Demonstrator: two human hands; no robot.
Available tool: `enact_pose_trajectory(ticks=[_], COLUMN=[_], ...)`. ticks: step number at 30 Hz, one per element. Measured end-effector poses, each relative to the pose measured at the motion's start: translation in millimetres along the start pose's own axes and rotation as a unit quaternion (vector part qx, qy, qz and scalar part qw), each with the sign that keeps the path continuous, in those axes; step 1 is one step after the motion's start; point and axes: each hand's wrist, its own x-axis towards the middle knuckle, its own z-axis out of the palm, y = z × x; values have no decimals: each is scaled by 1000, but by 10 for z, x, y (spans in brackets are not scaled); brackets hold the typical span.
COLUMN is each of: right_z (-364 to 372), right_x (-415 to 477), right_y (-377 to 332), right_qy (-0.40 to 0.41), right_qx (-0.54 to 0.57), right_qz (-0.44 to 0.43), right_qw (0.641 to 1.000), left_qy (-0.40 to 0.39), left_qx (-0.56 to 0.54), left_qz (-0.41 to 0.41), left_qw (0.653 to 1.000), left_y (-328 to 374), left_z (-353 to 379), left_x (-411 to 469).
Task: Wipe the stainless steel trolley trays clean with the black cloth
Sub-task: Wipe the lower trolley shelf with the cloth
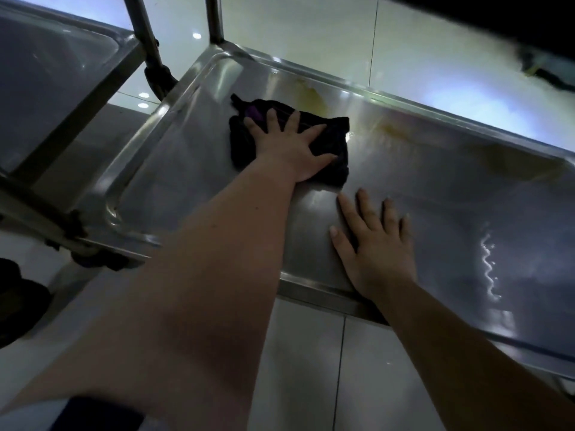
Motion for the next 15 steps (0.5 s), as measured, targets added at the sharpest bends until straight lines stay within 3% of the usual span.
enact_pose_trajectory(ticks=[2, 5, 11, 15], right_z=[-15, -41, -47, -40], right_x=[-5, -12, -4, -10], right_y=[22, 56, 10, -20], right_qy=[0, 0, -4, -5], right_qx=[17, 39, 22, -2], right_qz=[-1, -4, -5, -5], right_qw=[1000, 999, 1000, 1000], left_qy=[-4, 11, 17, 13], left_qx=[-5, -5, 28, 17], left_qz=[18, 27, -85, -95], left_qw=[1000, 1000, 996, 995], left_y=[150, -158, -1078, -683], left_z=[31, 25, -77, -51], left_x=[-11, -25, -91, -80])
